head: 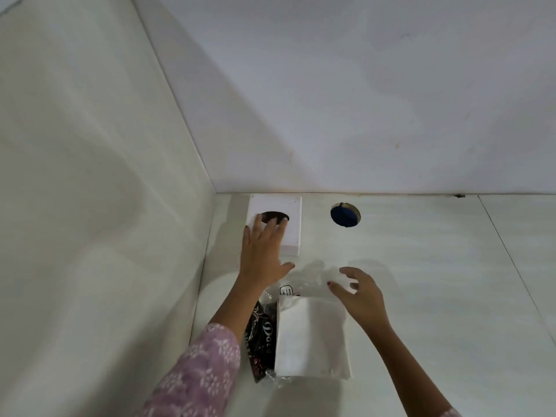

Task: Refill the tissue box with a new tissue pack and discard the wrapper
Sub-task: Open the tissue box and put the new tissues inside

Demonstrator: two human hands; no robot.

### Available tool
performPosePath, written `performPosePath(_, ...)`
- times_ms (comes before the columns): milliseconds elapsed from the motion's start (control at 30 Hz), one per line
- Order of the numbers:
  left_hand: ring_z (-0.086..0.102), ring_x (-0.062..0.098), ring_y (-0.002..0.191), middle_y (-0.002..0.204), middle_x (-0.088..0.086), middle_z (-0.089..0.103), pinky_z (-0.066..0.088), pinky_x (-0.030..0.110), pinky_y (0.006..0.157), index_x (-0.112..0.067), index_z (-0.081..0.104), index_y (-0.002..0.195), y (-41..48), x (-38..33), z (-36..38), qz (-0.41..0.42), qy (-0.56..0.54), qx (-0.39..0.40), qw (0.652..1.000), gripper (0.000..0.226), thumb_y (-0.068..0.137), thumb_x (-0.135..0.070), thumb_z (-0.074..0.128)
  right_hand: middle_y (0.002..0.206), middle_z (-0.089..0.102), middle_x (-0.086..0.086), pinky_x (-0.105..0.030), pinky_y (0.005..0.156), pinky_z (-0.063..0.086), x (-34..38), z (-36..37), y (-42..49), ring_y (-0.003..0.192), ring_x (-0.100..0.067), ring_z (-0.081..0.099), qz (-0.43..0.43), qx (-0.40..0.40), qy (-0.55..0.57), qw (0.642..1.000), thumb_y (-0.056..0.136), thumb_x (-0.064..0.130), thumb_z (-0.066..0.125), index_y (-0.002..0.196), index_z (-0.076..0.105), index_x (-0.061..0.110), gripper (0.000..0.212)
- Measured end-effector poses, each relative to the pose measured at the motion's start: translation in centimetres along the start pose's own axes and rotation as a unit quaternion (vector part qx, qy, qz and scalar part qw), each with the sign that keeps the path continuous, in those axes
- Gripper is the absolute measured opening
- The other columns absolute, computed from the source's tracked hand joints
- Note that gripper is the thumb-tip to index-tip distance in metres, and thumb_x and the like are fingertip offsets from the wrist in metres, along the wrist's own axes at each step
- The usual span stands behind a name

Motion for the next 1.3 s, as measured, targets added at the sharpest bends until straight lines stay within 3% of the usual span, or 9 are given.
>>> performPosePath(133, 0.033, 0.033, 0.125, 0.127, 0.008, 0.055, 0.034, 0.046, 0.103, -0.014, 0.043, 0.127, 1.3, 0.4, -1.7, 0.004, 0.012, -0.022, 1.000, 0.070, 0.066, -0.028, 0.075, 0.123, 0.057, -0.004, -0.024, 0.080, 0.040, 1.2, -1.1, -0.5, 0.102, -0.021, 0.057, -0.031, -0.013, 0.050, 0.998, 0.080, 0.020, 0.066, 0.111, 0.058, 0.020, 0.033)
performPosePath(267, 0.049, 0.023, 0.110, 0.117, 0.009, 0.058, 0.041, 0.021, 0.089, -0.011, 0.048, 0.127, -2.6, 0.9, -5.8, -0.026, -0.353, -0.020, 0.935, 0.079, 0.056, -0.012, 0.084, 0.126, 0.054, -0.005, -0.035, 0.090, 0.046, 3.9, -1.8, -2.9, 0.108, -0.020, 0.056, -0.030, 0.037, 0.220, 0.974, 0.079, 0.027, 0.067, 0.119, 0.051, 0.029, 0.044)
performPosePath(367, 0.051, 0.013, 0.114, 0.119, 0.000, 0.057, 0.043, 0.006, 0.086, -0.019, 0.052, 0.119, -8.3, -1.5, -8.2, 0.008, -0.482, -0.010, 0.876, 0.073, 0.054, -0.013, 0.084, 0.125, 0.053, 0.004, -0.042, 0.093, 0.046, 7.4, -0.1, -6.4, 0.115, -0.018, 0.053, -0.038, 0.159, 0.310, 0.936, 0.058, 0.050, 0.072, 0.123, 0.038, 0.049, 0.073)
performPosePath(533, 0.051, 0.008, 0.117, 0.116, -0.025, 0.054, 0.047, 0.015, 0.090, -0.034, 0.056, 0.109, -16.1, -4.5, -10.5, 0.080, -0.540, -0.038, 0.837, 0.064, 0.050, -0.027, 0.081, 0.100, 0.068, 0.013, -0.033, 0.078, 0.057, 9.7, 0.0, -12.1, 0.098, -0.015, 0.065, -0.099, 0.207, 0.349, 0.909, 0.062, 0.033, 0.070, 0.112, 0.051, 0.043, 0.055)
performPosePath(700, 0.051, 0.004, 0.111, 0.118, -0.009, 0.045, 0.049, 0.017, 0.085, -0.020, 0.056, 0.108, -20.9, -5.0, -10.5, 0.081, -0.590, -0.006, 0.804, 0.065, 0.048, -0.018, 0.081, 0.132, 0.055, -0.005, -0.054, 0.094, 0.045, 8.0, 0.8, -16.9, 0.119, -0.028, 0.054, -0.105, 0.247, 0.365, 0.891, 0.051, 0.058, 0.075, 0.134, 0.034, 0.039, 0.095)
performPosePath(867, 0.050, 0.023, 0.119, 0.128, 0.005, 0.048, 0.050, 0.032, 0.089, -0.021, 0.028, 0.134, -24.2, -6.7, -7.5, 0.011, -0.707, 0.110, 0.699, 0.105, 0.048, -0.045, 0.083, 0.129, 0.057, 0.002, -0.029, 0.063, 0.055, 5.7, 0.8, -20.1, 0.104, -0.019, 0.062, -0.086, 0.192, 0.342, 0.916, 0.050, 0.046, 0.071, 0.130, 0.038, 0.048, 0.086)
performPosePath(1000, 0.066, 0.014, 0.090, 0.090, -0.008, 0.072, 0.054, 0.022, 0.071, -0.028, 0.054, 0.110, -25.7, -8.0, -6.1, -0.018, -0.701, 0.163, 0.694, 0.061, 0.050, -0.030, 0.070, 0.115, 0.066, 0.008, -0.026, 0.061, 0.055, 4.3, 1.0, -22.1, 0.089, -0.013, 0.069, -0.101, 0.168, 0.329, 0.924, 0.046, 0.042, 0.070, 0.130, 0.044, 0.039, 0.087)
performPosePath(1233, 0.066, 0.015, 0.088, 0.084, -0.010, 0.071, 0.055, 0.029, 0.075, -0.027, 0.055, 0.105, -27.4, -8.7, -4.1, 0.001, -0.688, 0.200, 0.698, 0.060, 0.047, -0.025, 0.071, 0.118, 0.067, 0.002, -0.039, 0.080, 0.054, 1.4, -0.3, -23.4, 0.102, -0.026, 0.064, -0.167, 0.098, 0.326, 0.925, 0.054, 0.033, 0.067, 0.122, 0.055, 0.030, 0.070)
performPosePath(1300, 0.068, 0.014, 0.078, 0.078, -0.005, 0.073, 0.056, 0.026, 0.066, -0.018, 0.057, 0.099, -27.5, -8.1, -3.8, -0.019, -0.716, 0.201, 0.668, 0.066, 0.036, -0.022, 0.074, 0.097, 0.073, 0.007, -0.029, 0.069, 0.055, 0.7, -1.1, -23.4, 0.088, -0.019, 0.066, -0.161, 0.091, 0.372, 0.910, 0.049, 0.035, 0.069, 0.110, 0.065, 0.023, 0.062)
Point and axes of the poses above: each hand's wrist, its own y-axis towards the middle knuckle, its own z-axis out of the palm, x = y × z, the point moved 9 cm from there along y, towards the middle knuckle
